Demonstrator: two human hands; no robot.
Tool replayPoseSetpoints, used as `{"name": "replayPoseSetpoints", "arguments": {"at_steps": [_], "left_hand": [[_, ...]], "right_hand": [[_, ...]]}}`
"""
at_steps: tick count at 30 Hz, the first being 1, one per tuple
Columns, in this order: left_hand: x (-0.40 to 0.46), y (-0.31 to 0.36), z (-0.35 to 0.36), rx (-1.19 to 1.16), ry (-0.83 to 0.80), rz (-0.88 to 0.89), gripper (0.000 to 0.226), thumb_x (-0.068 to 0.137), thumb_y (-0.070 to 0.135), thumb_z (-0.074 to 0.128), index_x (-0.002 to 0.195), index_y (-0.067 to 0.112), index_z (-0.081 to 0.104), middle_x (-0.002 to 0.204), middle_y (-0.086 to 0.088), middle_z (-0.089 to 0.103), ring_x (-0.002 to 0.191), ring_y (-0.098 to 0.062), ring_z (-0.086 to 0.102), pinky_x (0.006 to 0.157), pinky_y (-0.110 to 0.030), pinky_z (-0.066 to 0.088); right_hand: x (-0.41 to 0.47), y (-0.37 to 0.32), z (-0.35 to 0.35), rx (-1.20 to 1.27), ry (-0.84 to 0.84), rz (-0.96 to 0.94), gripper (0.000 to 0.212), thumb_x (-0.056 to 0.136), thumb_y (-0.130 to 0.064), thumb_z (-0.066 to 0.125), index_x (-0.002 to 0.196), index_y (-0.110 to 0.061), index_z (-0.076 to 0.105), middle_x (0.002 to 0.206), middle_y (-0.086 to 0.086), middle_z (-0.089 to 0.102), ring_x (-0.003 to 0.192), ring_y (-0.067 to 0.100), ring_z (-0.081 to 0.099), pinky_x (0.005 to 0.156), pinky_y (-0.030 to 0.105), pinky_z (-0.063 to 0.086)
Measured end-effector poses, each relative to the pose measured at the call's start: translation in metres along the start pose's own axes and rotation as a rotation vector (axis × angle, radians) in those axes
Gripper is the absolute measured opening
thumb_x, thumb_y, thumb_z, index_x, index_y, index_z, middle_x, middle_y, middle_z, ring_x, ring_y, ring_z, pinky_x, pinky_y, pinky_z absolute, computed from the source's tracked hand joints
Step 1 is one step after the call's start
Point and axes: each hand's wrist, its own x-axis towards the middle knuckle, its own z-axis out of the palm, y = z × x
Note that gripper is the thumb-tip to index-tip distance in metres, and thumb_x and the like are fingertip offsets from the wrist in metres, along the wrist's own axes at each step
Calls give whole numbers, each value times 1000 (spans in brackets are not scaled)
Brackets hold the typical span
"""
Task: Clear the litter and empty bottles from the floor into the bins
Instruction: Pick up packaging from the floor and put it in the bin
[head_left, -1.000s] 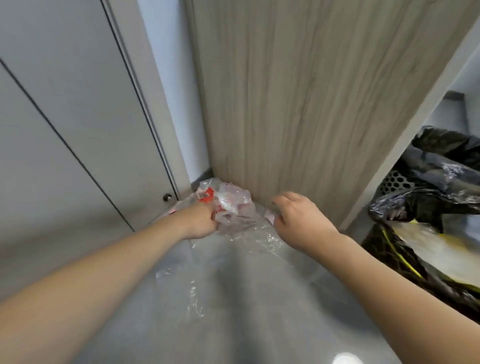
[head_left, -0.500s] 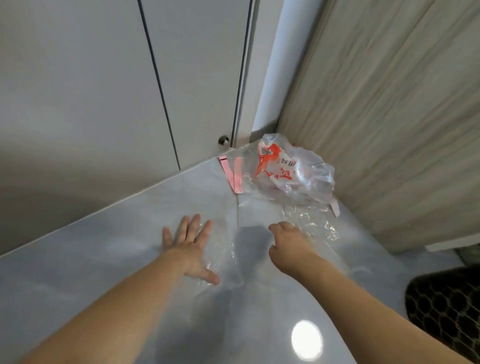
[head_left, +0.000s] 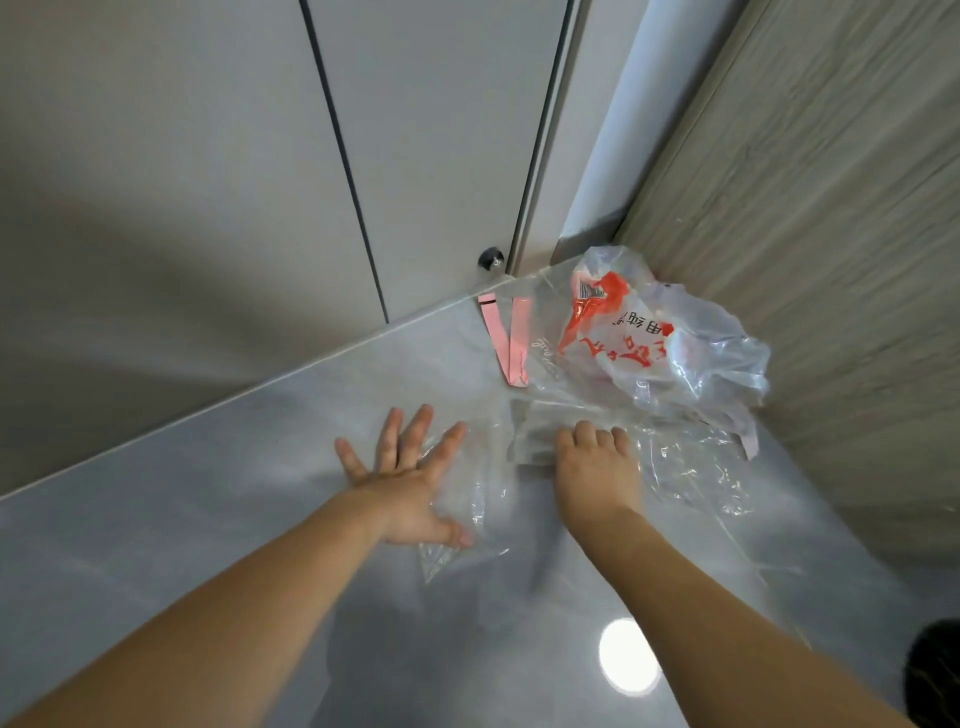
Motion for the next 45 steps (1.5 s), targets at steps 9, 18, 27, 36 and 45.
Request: {"name": "replayPoseSetpoints", "arguments": {"at_steps": [9, 18, 27, 36, 45], "left_hand": [[0, 6, -1, -63, 89, -45, 76, 88, 75, 33, 134, 65, -26, 145, 18, -48, 133, -20, -48, 98, -76, -19], [-50, 92, -29, -692, 268, 119, 21, 97, 26, 55, 80, 20, 67, 79, -1, 65, 78, -21, 63, 73, -27, 53], [-144, 250, -94, -481, 212, 575, 22, 83, 22, 60, 86, 1, 65, 85, -16, 65, 78, -16, 57, 70, -27, 42], [-226, 444, -105, -434, 248, 864, 14, 90, 14, 61, 99, 6, 69, 88, -5, 66, 73, -14, 57, 66, -23, 45], [-224, 551, -61, -142, 335, 847, 14, 87, 25, 55, 79, 14, 53, 72, -4, 45, 63, -17, 42, 59, -30, 33]], "right_hand": [[-44, 14, -19, 695, 1, 86, 21, 92, -23, 40, 73, -15, 41, 87, 4, 48, 81, 25, 49, 64, 29, 35], [-138, 117, -84, 992, -124, 187, 19, 85, -23, 47, 67, -16, 46, 73, 3, 61, 66, 21, 51, 60, 32, 39], [-273, 257, -156, 952, 16, 344, 16, 87, -10, 50, 77, -6, 62, 69, 11, 61, 63, 23, 56, 60, 33, 46], [-373, 407, -137, 891, 339, 763, 20, 85, -10, 42, 71, -7, 56, 72, 13, 56, 63, 26, 52, 67, 35, 44], [-389, 436, -61, 1052, 189, 871, 11, 84, -6, 46, 92, -4, 54, 81, 14, 57, 70, 30, 61, 60, 31, 49]]}}
